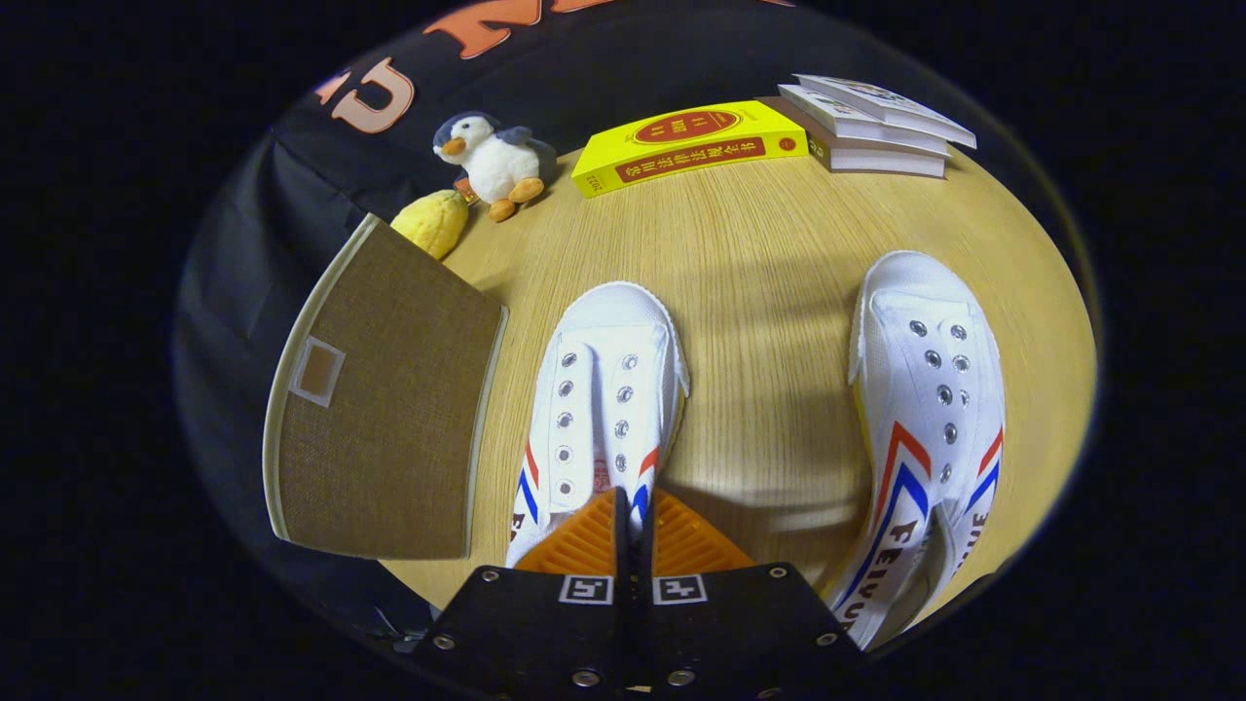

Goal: Open the storage box then place both shoes into the box .Put the left shoe in first, then the right shoe, with the right side of both shoes facing outward in a uniform manner.

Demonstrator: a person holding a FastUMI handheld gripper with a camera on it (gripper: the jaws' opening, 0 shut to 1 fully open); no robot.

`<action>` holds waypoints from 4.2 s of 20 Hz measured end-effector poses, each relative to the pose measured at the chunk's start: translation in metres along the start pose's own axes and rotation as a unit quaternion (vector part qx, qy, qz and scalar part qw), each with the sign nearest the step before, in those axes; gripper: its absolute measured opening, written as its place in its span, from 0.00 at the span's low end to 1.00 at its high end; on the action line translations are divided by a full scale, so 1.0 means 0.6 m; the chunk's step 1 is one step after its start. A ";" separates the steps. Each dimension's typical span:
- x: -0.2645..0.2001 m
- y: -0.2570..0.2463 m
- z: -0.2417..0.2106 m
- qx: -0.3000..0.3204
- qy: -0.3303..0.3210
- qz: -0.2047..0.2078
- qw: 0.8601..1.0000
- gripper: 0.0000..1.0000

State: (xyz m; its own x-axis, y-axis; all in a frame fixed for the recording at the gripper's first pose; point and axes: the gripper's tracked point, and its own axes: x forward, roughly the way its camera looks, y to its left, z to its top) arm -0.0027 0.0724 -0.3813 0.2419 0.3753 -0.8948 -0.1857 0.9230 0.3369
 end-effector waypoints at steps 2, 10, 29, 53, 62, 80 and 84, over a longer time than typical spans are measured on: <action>-0.006 0.017 0.015 0.015 -0.030 0.033 0.999 0.00; -0.074 0.061 0.073 0.103 -0.085 0.071 0.988 0.00; -0.139 0.434 0.135 0.048 -0.144 0.112 0.982 0.00; 0.068 0.505 0.031 -0.009 -0.057 0.008 0.998 0.08; -0.013 0.489 0.085 -0.001 -0.116 0.036 0.993 0.99; -0.221 0.066 0.137 0.079 -0.199 -0.066 0.975 0.99; -0.249 -0.048 0.123 0.104 -0.197 -0.099 0.970 0.99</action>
State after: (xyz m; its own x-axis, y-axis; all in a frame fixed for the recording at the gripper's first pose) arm 0.0370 -0.0043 -0.2357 0.6055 0.1533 -0.7809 0.0888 0.9621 0.2577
